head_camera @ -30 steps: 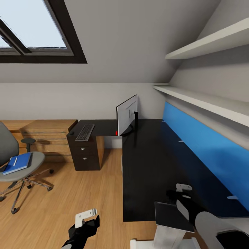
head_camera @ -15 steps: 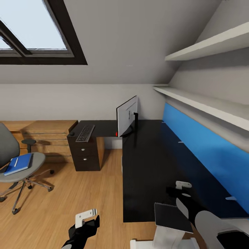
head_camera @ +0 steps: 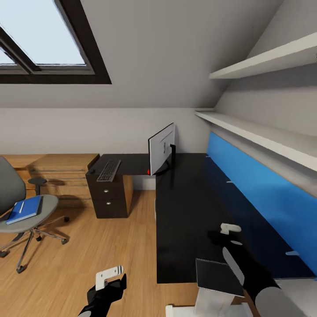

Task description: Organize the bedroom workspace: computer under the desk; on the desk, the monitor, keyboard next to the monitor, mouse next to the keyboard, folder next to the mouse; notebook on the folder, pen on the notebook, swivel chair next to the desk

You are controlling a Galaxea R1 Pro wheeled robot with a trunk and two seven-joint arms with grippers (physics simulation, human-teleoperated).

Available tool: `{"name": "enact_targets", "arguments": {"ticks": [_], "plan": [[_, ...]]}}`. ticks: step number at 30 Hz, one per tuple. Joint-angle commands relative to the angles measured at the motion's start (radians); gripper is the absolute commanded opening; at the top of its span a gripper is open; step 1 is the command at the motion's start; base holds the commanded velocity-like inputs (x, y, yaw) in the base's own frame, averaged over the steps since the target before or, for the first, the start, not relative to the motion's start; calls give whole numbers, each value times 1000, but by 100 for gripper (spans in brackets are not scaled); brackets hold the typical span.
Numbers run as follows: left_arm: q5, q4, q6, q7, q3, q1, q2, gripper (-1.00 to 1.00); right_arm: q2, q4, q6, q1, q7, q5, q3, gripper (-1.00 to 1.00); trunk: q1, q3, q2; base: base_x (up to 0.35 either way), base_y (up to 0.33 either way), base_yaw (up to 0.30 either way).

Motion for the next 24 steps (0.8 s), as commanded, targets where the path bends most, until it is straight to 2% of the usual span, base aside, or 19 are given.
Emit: {"name": "enact_targets", "arguments": {"ticks": [1, 2, 3, 4, 10, 24], "plan": [[9, -2, 2, 8, -1, 0, 0, 100, -3, -117, 45, 55, -55, -13, 7, 100, 0, -1, -1, 0, 0, 0], [9, -2, 2, 8, -1, 0, 1, 100, -3, -169, 62, 82, -78, -14, 7, 100, 0, -1, -1, 0, 0, 0], [10, -2, 3, 8, -1, 0, 1, 100, -3, -263, 90, 130, -121, -17, 7, 100, 0, -1, -1, 0, 0, 0], [10, -2, 3, 8, -1, 0, 1, 100, -3, -302, 101, 150, -139, -18, 8, 100, 0, -1, -1, 0, 0, 0], [9, -2, 4, 8, -1, 0, 1, 100, -2, -430, 130, 226, -196, -30, 10, 100, 0, -1, -1, 0, 0, 0], [10, -2, 4, 8, 0, 0, 1, 100, -2, -460, 131, 246, -210, -49, 9, 100, 0, -1, -1, -1, 0, 0]]}}
